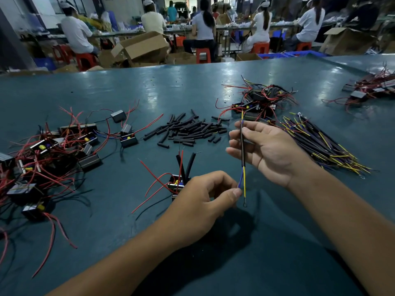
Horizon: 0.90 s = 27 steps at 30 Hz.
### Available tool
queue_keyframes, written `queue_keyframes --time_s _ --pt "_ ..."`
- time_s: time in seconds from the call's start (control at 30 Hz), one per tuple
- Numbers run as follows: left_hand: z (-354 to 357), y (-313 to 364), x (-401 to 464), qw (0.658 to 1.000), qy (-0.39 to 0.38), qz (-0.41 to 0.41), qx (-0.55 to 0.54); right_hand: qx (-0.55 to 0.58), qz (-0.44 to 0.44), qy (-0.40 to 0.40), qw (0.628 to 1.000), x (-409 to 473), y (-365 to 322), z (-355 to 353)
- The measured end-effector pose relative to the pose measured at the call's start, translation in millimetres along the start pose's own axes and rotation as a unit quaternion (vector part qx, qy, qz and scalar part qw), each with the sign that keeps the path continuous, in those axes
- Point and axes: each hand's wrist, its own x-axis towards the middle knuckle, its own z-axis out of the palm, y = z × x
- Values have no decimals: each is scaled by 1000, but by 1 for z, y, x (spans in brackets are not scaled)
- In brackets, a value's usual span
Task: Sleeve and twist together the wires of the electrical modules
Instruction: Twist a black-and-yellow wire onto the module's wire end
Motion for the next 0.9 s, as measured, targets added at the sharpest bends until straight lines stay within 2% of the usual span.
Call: queue_keyframes --time_s 0.13,0.2,0.3,0.37,0.43,0.53,0.6,0.7,0.9 --pt "-2 0 0 1000 -5 -6 -7 -60 4 -37 998 -3 -1 -2" --pt "-2 1 0 1000 -8 -4 7 -144 -26 -48 988 -3 -1 -4" --pt "-2 2 3 998 56 -11 -27 -353 -94 -112 924 -3 -10 -14" --pt "-3 1 6 988 106 -35 -102 -425 -80 -190 882 -5 -18 -22" --pt "-2 1 7 973 136 -61 -177 -433 -37 -242 867 -7 -24 -26" --pt "-2 -5 9 978 157 -62 -119 -449 -21 -279 849 -8 -27 -30" --pt "-4 -8 10 979 173 -63 -85 -466 -39 -286 836 -8 -26 -31" --pt "-8 -8 10 975 182 -59 -117 -498 -71 -282 817 -7 -24 -31" --pt "-11 -1 8 971 173 -25 -162 -508 -88 -283 809 -4 -21 -31"
